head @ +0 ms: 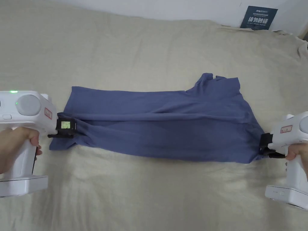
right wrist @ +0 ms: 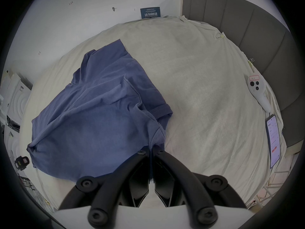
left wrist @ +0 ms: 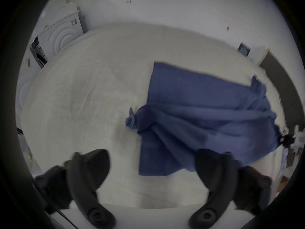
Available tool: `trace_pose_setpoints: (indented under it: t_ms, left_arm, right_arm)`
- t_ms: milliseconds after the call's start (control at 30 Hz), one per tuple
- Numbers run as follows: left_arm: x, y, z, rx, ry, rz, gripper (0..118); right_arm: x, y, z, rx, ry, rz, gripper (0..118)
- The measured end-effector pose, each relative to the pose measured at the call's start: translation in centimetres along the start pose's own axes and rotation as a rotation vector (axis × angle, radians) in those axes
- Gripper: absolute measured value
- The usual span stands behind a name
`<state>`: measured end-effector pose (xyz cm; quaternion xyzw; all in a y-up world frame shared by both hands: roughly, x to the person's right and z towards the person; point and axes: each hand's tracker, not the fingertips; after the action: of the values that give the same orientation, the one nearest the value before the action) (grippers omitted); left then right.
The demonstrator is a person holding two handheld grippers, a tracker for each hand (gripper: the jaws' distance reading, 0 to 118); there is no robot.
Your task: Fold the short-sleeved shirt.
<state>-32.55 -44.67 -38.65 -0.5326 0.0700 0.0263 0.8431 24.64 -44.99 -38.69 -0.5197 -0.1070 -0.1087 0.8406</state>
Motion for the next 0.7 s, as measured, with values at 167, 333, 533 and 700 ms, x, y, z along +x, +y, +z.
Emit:
trace_pose_setpoints:
  t_ms: [167, 333, 533, 700]
  left_arm:
    - [0.1, -0.9, -1.6, -0.006, -0.016, 0.033, 61]
    - [0.8, -1.9, -2.1, 0.019, -0.039, 0.010, 4]
    - [0.1, -1.5, -0.5, 0.033, -0.055, -0.036, 0]
    - [-2.6, -0.7, 3.0, 0.090, -0.104, 0.004, 0]
  right_arm:
    - [-0.1, -0.2, -0.3, -0.010, -0.013, 0.017, 1]
    - [-0.1, -0.3, -0.5, -0.013, -0.019, 0.031, 1]
    - [0.6, -0.4, 0.1, -0.017, -0.007, 0.027, 1]
    - [1.7, -0.3, 3.5, -0.006, 0.027, 0.039, 1]
